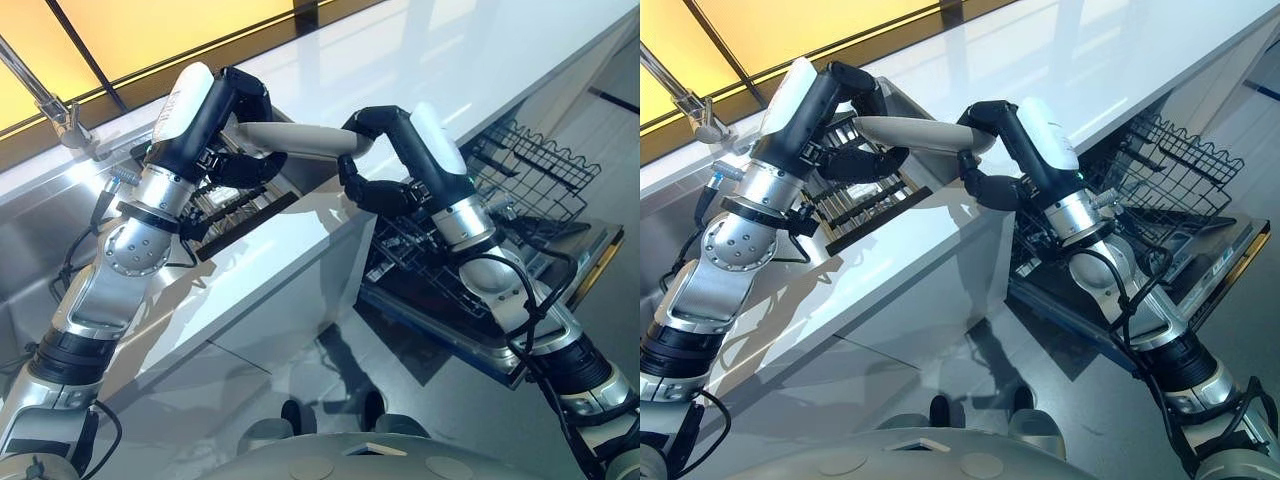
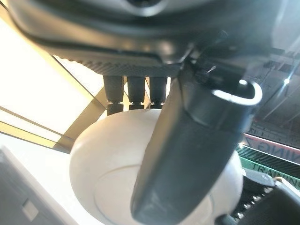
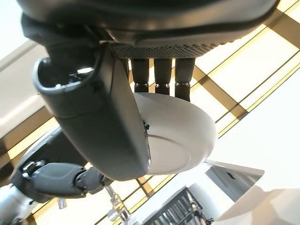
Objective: Pick up plates and place into dishwasher.
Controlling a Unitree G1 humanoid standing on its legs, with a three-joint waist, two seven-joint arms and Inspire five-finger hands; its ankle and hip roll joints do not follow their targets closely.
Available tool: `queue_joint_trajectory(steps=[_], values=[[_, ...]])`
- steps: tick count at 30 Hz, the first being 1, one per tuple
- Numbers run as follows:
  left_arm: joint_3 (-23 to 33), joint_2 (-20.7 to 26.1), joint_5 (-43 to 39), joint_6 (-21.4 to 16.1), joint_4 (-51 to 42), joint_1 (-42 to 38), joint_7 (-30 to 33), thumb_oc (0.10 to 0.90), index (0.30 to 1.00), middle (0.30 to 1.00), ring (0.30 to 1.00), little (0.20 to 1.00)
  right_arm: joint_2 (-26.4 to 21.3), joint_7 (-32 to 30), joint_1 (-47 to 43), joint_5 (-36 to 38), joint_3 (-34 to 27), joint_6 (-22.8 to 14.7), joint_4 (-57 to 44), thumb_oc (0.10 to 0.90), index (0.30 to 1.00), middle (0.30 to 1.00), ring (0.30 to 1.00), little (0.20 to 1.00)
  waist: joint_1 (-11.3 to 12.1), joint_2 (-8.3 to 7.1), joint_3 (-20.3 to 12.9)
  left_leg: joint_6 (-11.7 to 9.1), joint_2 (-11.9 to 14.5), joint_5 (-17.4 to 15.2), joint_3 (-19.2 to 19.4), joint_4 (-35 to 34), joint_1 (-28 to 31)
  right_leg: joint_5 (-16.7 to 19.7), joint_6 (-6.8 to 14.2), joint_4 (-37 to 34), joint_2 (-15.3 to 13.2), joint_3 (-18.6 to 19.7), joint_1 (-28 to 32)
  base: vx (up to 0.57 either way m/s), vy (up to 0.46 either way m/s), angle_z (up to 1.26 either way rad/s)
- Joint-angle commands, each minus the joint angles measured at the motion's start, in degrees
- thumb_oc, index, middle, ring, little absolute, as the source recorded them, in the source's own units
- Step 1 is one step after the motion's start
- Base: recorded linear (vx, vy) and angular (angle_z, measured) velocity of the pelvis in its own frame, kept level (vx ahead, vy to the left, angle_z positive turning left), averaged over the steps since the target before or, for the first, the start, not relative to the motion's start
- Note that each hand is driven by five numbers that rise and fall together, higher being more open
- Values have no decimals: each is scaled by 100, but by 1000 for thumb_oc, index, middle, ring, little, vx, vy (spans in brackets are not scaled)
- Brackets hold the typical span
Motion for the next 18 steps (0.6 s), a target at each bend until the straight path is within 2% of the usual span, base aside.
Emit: queue_joint_trajectory(steps=[1, 4, 5, 6, 7, 18], values=[[-173, -9, -221, -708, -516, -573, 337, 100, 300, 300, 300, 200, 406, -682, -610, 289, -425, -135, -334, 100, 300, 300, 300, 200, -43, -229, -682, 195, -531, -361, 142, 8, -247, -203, 437, 195, 2, -155, -93, 0, 0, 0], [-149, -38, -139, -673, -524, -566, 342, 100, 300, 300, 300, 200, 412, -665, -584, 299, -470, -146, -335, 100, 300, 300, 300, 200, -53, -234, -684, 204, -545, -365, 144, 8, -254, -197, 438, 194, 8, -144, -101, 0, 0, 0], [-145, -37, -104, -605, -524, -563, 335, 432, 585, 585, 585, 532, 411, -661, -583, 299, -477, -162, -324, 100, 300, 300, 300, 200, -55, -235, -687, 205, -546, -366, 142, 8, -257, -198, 440, 198, 10, -138, -106, 0, 0, 0], [-144, -35, -88, -593, -523, -561, 337, 660, 780, 780, 780, 760, 410, -662, -583, 299, -476, -167, -320, 100, 300, 300, 300, 200, -56, -235, -687, 205, -546, -366, 142, 8, -258, -198, 441, 201, 10, -137, -108, 0, 0, 0], [-158, -23, -19, -547, -499, -576, 375, 800, 900, 900, 900, 900, 401, -663, -581, 289, -475, -179, -313, 100, 300, 300, 300, 200, -59, -233, -688, 207, -549, -367, 135, 8, -261, -203, 443, 208, 14, -132, -114, 0, 0, 0], [154, 398, 359, -628, -169, -450, 383, 800, 900, 900, 900, 900, 176, -404, -450, 356, -643, -270, -292, 100, 300, 300, 300, 200, -67, -227, -731, 217, -559, -349, 111, 8, -269, -209, 442, 230, 41, -62, -132, 0, 0, 0]])
